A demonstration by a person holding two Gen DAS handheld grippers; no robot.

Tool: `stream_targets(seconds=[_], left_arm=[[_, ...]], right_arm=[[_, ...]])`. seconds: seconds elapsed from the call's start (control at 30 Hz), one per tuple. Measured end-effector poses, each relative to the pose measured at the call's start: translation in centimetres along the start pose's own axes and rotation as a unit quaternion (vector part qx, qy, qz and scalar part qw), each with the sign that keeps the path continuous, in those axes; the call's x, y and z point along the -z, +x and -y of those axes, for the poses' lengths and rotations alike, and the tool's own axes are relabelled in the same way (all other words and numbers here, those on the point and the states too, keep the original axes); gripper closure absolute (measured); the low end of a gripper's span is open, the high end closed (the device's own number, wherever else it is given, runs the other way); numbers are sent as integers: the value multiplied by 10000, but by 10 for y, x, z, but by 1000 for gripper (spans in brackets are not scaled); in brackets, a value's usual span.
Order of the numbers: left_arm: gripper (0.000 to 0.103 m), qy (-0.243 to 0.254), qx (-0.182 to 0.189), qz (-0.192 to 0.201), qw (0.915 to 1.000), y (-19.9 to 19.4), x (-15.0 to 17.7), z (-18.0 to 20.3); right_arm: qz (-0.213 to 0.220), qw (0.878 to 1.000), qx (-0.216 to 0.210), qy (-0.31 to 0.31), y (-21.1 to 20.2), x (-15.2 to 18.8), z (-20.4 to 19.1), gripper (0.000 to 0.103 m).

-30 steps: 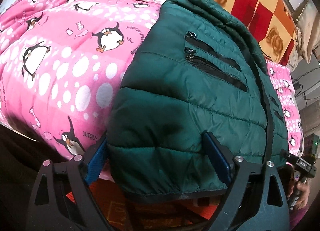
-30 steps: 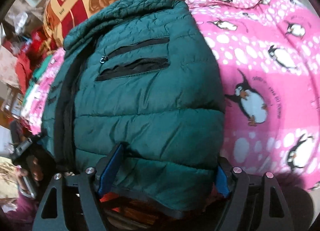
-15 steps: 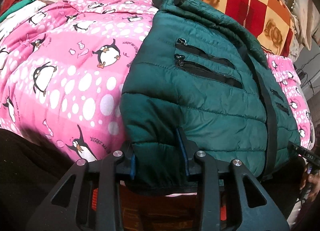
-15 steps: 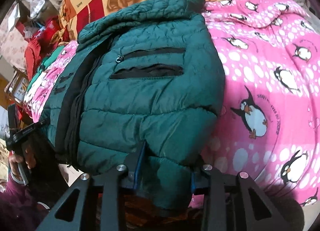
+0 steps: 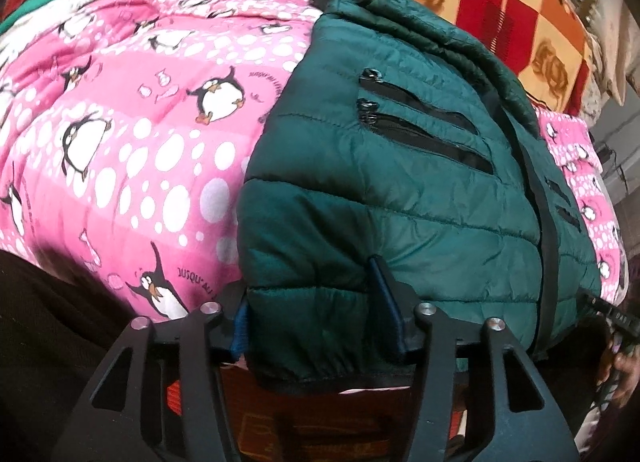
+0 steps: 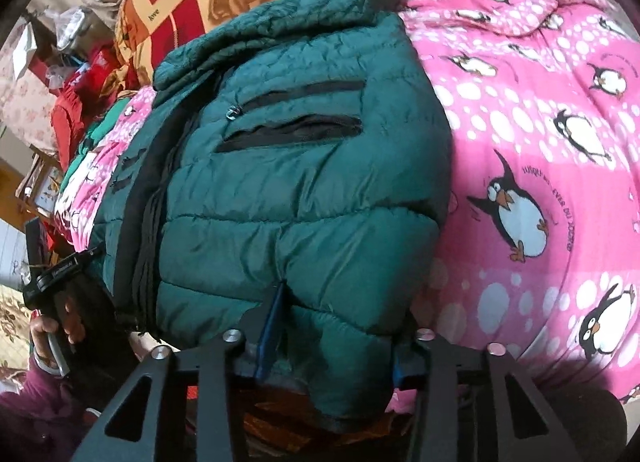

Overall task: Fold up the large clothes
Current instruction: 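Grasp the jacket hem with both grippers and lift it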

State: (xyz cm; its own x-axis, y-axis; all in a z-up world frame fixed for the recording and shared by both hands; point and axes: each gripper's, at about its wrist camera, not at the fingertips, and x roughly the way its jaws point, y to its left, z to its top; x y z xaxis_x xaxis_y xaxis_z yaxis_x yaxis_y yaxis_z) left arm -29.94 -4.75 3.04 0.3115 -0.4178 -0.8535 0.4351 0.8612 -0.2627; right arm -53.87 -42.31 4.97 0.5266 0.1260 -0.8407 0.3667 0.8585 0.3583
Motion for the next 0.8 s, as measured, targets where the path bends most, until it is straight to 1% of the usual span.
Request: stream_targets(seconds=[0.03,0.07,0.13,0.17,0.23,0.47,0.6,0.8], left_arm=[[71,88,-65,47,9999,-2,0,3],[80,135,-105,93,9998,-4,0,5],[89,174,-112,219,9995,-13,-3,7],[91,157,-63,255,9995,-16,-5,7],[93,101,100,398,9991,-30,-12,6],[93,226,259,1054,9938,-75,-48,20],[93,306,222,1221,9918,-83,-73,28],[93,363,118,1448,9887,-89,-104,40]], right_arm=[[33,10000,1,-27,-1,0,-2,70],[64,10000,3,-73,-3,0,-3,74],[129,9998,1,-138,-8,-1,-5,77],[168,9997,-17,-148,-11,-2,-6,79],[312,9994,-87,-157,-21,-5,-6,80],[909,9950,-213,-347,-62,-27,-22,80],[1199,9917,-265,-383,-79,-47,-27,80],[1497,9878,-254,-346,-90,-82,-25,80]])
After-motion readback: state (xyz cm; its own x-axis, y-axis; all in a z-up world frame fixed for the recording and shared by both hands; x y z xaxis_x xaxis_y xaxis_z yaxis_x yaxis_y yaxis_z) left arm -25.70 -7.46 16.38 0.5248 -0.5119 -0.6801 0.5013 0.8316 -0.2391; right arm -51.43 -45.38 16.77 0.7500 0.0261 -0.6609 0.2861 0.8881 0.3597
